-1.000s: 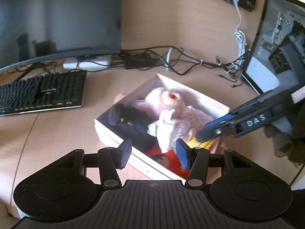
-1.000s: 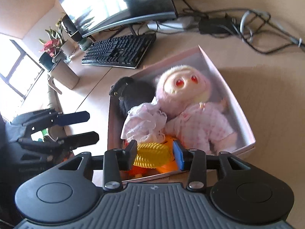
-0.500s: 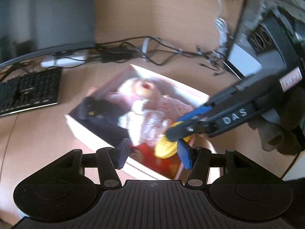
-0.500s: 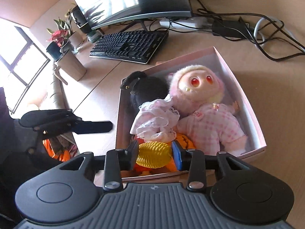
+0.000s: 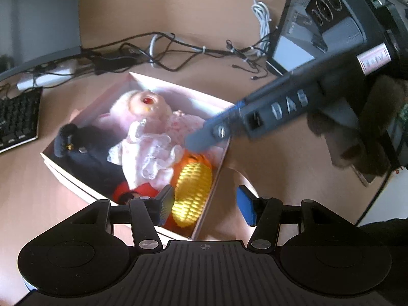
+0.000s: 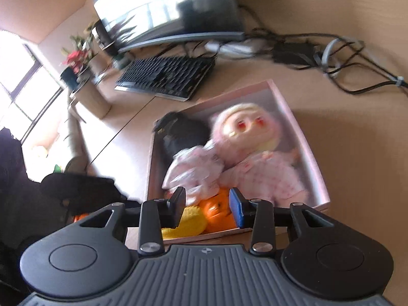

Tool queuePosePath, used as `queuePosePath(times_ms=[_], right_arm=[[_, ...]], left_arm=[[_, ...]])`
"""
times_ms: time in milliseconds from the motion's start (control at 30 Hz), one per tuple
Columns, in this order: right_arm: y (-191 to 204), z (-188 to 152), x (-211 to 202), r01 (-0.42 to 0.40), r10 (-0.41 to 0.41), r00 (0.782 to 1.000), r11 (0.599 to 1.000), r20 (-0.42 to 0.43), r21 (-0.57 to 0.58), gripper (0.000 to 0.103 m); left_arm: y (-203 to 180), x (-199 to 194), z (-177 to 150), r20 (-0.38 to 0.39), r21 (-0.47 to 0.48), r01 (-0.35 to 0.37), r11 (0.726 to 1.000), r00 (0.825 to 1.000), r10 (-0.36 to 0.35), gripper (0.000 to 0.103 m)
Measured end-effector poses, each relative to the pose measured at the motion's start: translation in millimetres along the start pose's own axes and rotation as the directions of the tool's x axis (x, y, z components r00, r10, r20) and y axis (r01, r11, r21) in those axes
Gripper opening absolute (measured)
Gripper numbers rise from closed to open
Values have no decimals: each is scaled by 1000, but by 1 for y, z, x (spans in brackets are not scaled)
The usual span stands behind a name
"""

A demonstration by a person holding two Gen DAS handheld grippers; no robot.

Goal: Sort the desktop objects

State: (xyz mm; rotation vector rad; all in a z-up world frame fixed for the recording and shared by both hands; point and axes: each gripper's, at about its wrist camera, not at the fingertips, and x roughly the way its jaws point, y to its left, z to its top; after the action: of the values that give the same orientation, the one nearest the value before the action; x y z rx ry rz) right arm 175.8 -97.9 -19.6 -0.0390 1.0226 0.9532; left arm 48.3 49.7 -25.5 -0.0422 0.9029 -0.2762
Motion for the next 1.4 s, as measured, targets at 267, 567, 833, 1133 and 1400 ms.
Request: queuePosePath(times_ms=[267,567,833,1133,1400], right_arm=[[-13,1,-4,54,-56,998,998,41,34,38],[20,16,36,-10,12,999,1000,53,-30,45],[42,18,74,47,-43,999,988,30,-146,44],[27,17,62,5,-5,1000,1000,30,-14,44],[12,16,64,-43,39,999,987,29,154,40]], left_arm=[[-2,0,1,-4,-5,-9,1000,1000,9,63],[4,-6,1,2,-30,-48,998,999,48,64],[13,-15,-6,11,-70,-84,994,996,85,66],[32,-1,25,54,-104,-158,982,985,164,63],[35,27,31,26,-25,-200,980,979,200,51]])
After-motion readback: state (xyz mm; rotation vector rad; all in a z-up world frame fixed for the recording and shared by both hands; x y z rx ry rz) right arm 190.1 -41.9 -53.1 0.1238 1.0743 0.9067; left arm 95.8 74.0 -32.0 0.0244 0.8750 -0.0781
